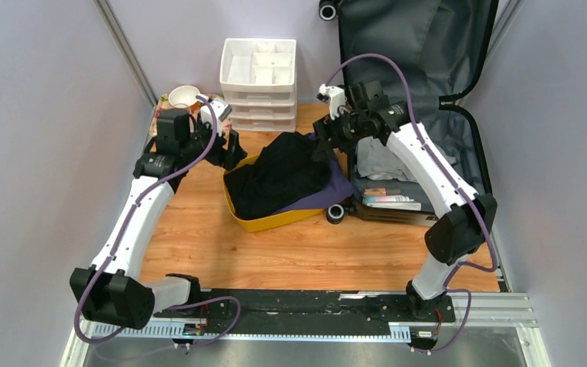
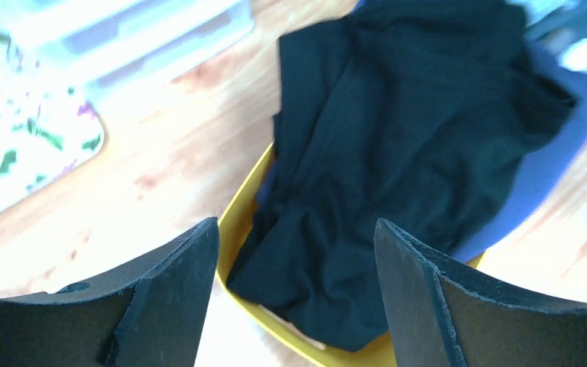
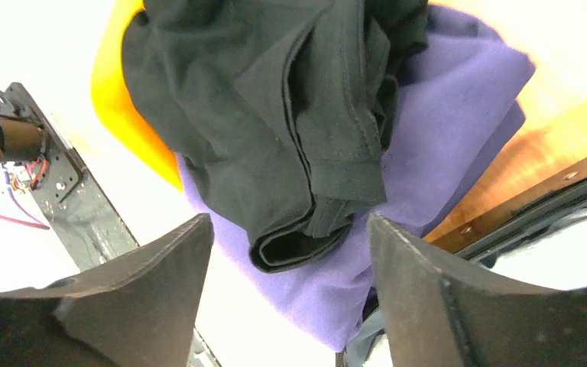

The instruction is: Open, take out, and arrange the luggage

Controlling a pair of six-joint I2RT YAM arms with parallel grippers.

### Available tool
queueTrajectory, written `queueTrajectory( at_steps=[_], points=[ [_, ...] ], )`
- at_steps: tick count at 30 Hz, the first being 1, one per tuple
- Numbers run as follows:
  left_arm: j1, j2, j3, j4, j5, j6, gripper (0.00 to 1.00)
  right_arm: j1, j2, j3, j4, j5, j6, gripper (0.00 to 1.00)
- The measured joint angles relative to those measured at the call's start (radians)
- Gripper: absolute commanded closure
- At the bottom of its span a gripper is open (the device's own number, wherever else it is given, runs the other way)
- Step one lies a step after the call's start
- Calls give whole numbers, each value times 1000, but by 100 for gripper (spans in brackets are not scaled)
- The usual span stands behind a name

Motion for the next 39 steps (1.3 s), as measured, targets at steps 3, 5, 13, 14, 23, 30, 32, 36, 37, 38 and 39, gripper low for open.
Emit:
queueTrajectory(
  at_steps=[3,5,13,14,23,30,32,36,37,38,39],
  points=[
    [-1,10,50,16,104,14,23,5,-44,-1,43,-12,-5,33],
    [-20,30,42,36,166,5,24,22,-50,-2,76,-31,-2,35],
    [-89,159,-163,116,208,-35,20,64,126,-74,136,-29,27,34],
    [-90,171,-184,117,204,-37,20,59,158,-96,142,-23,27,34],
    [-90,265,-233,117,152,-31,15,65,227,-139,205,-21,46,28],
    [-90,262,-120,48,177,-29,14,47,161,-131,164,-110,19,25],
    [-90,255,-48,32,180,-29,14,12,106,-118,132,-143,19,25],
    [-90,231,79,10,167,-29,13,-114,-32,-91,116,-157,19,27],
    [-90,230,112,6,163,-29,13,-155,-71,-91,115,-141,12,27],
    [-90,229,144,6,159,-29,13,-189,-104,-91,113,-121,0,28],
    [-90,229,167,5,154,-29,13,-224,-133,-97,114,-88,-14,29]
  ],
)
